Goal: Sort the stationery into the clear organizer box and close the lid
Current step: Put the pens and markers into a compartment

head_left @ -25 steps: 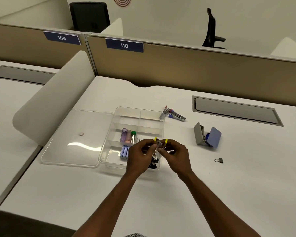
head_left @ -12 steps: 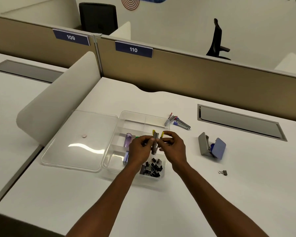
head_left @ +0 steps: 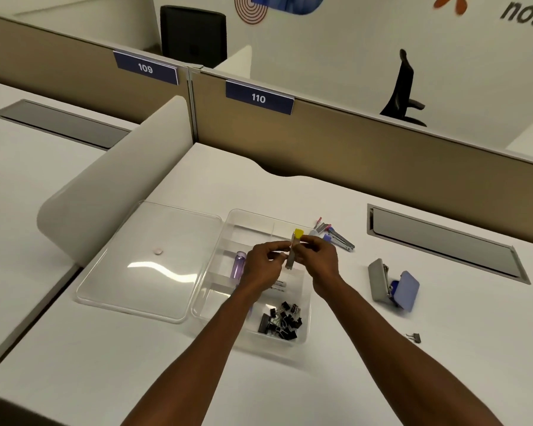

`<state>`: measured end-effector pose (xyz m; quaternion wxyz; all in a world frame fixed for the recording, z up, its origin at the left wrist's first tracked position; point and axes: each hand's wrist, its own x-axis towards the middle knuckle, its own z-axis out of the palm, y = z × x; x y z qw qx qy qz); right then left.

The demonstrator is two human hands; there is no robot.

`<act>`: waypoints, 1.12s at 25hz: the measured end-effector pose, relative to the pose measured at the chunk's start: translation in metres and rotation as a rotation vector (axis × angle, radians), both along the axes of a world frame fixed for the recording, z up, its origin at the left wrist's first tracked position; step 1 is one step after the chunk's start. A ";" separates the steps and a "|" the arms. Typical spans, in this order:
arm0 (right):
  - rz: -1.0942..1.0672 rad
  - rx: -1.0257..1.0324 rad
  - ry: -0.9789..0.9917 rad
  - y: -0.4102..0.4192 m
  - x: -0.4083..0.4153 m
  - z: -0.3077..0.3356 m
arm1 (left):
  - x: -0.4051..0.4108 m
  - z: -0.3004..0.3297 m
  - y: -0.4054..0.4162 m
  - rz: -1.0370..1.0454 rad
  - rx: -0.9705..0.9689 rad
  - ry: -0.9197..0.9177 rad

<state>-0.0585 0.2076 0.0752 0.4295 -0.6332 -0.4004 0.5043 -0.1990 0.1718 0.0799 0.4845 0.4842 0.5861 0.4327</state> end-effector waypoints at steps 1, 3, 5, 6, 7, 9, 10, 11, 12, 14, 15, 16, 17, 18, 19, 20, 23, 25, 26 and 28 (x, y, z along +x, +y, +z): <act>0.006 -0.008 -0.029 0.008 0.001 0.000 | 0.000 -0.001 0.001 -0.031 0.002 -0.012; 0.058 0.003 -0.092 0.023 0.002 0.000 | 0.003 -0.004 0.003 -0.082 0.005 -0.011; 0.122 0.038 -0.229 0.036 0.001 -0.001 | 0.008 -0.008 0.003 -0.064 0.021 0.062; 0.158 0.059 -0.309 0.040 0.000 -0.001 | 0.010 -0.011 0.002 -0.029 0.040 0.115; 0.199 0.081 -0.381 0.043 0.000 -0.002 | 0.011 -0.015 0.001 0.017 0.063 0.167; 0.278 0.093 -0.498 0.048 -0.002 -0.007 | 0.008 -0.023 -0.002 0.103 0.122 0.262; 0.313 0.078 -0.550 0.050 -0.003 -0.011 | 0.006 -0.028 -0.003 0.129 0.158 0.314; 0.345 0.062 -0.600 0.052 -0.005 -0.014 | 0.004 -0.033 -0.004 0.143 0.190 0.369; 0.376 0.050 -0.639 0.053 -0.007 -0.017 | 0.002 -0.037 -0.004 0.146 0.216 0.421; 0.412 0.034 -0.667 0.055 -0.011 -0.023 | 0.001 -0.044 -0.005 0.122 0.233 0.476; 0.420 0.029 -0.672 0.056 -0.013 -0.026 | 0.001 -0.048 -0.006 0.102 0.232 0.485; 0.424 0.025 -0.682 0.056 -0.014 -0.027 | 0.001 -0.052 -0.007 0.084 0.234 0.494; 0.429 0.021 -0.695 0.057 -0.015 -0.029 | 0.002 -0.056 -0.008 0.070 0.239 0.504; 0.434 0.019 -0.709 0.057 -0.016 -0.029 | 0.002 -0.060 -0.008 0.064 0.244 0.513; 0.436 0.018 -0.721 0.058 -0.016 -0.029 | 0.002 -0.063 -0.008 0.062 0.247 0.519; 0.434 0.021 -0.734 0.058 -0.017 -0.030 | 0.002 -0.066 -0.008 0.063 0.250 0.525; 0.419 0.064 -0.801 0.055 -0.017 -0.032 | 0.003 -0.070 -0.007 0.068 0.261 0.538; 0.416 0.088 -0.846 0.053 -0.017 -0.034 | 0.004 -0.072 -0.006 0.071 0.262 0.546; 0.420 0.090 -0.864 0.052 -0.017 -0.034 | 0.004 -0.073 -0.006 0.074 0.262 0.549; 0.435 0.092 -0.899 0.051 -0.018 -0.033 | 0.004 -0.075 -0.006 0.078 0.264 0.552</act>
